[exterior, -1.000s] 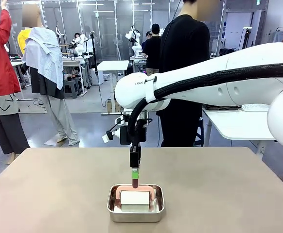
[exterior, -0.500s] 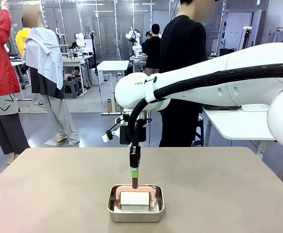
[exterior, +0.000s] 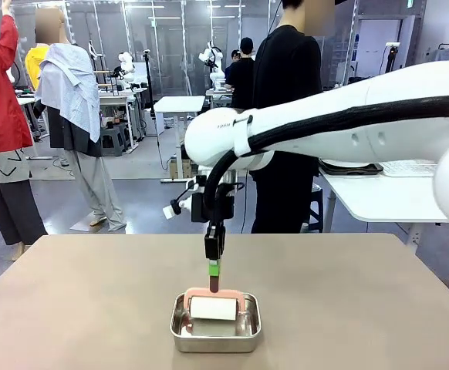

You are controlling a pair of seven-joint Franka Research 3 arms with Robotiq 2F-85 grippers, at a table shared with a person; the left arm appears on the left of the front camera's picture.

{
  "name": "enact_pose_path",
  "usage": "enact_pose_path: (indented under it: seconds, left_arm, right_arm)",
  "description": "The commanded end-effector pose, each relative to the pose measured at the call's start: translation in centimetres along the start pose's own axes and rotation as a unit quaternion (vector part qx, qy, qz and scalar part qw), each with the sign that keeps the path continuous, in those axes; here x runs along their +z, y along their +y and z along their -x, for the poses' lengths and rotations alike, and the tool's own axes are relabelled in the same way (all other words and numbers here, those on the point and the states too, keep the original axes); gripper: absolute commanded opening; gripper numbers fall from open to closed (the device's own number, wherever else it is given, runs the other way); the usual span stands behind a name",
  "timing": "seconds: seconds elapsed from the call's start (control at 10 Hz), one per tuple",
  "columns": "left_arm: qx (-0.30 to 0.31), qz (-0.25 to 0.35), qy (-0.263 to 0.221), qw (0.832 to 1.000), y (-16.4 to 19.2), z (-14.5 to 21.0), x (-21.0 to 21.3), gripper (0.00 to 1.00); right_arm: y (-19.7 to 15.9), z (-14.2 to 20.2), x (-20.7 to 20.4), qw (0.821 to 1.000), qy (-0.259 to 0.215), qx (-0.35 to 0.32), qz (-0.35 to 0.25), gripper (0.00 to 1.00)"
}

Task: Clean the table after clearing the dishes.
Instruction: When the right (or left) Handle tray is removed, use the right hand (or left hand) to clean the right (or left) side of the table with the Lint Roller.

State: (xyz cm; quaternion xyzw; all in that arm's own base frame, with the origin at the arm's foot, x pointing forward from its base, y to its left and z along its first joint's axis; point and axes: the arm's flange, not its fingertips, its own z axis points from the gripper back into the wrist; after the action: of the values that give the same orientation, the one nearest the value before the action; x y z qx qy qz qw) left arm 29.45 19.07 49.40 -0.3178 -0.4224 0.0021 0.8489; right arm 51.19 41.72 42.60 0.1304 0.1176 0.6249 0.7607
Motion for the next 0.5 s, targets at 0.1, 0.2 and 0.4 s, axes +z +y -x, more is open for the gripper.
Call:
enact_pose_path:
  seconds: [0.1,0.2,0.4]
  left_arm:
    - [-0.003,0.002,0.005,1.0,0.0,0.0,0.3,1.0]
    - [-0.003,0.002,0.005,1.0,0.0,0.0,0.3,1.0]
    - [-0.003,0.002,0.005,1.0,0.0,0.0,0.3,1.0]
  right_arm:
    - [3.6,8.6,6.5,0.975,-0.09,-0.187,0.074,0.0]
    - [2.5,12.2,7.3,0.942,-0.139,-0.295,0.083,0.0]
    - [0.2,19.2,6.3,0.867,-0.208,-0.451,0.041,0.0]
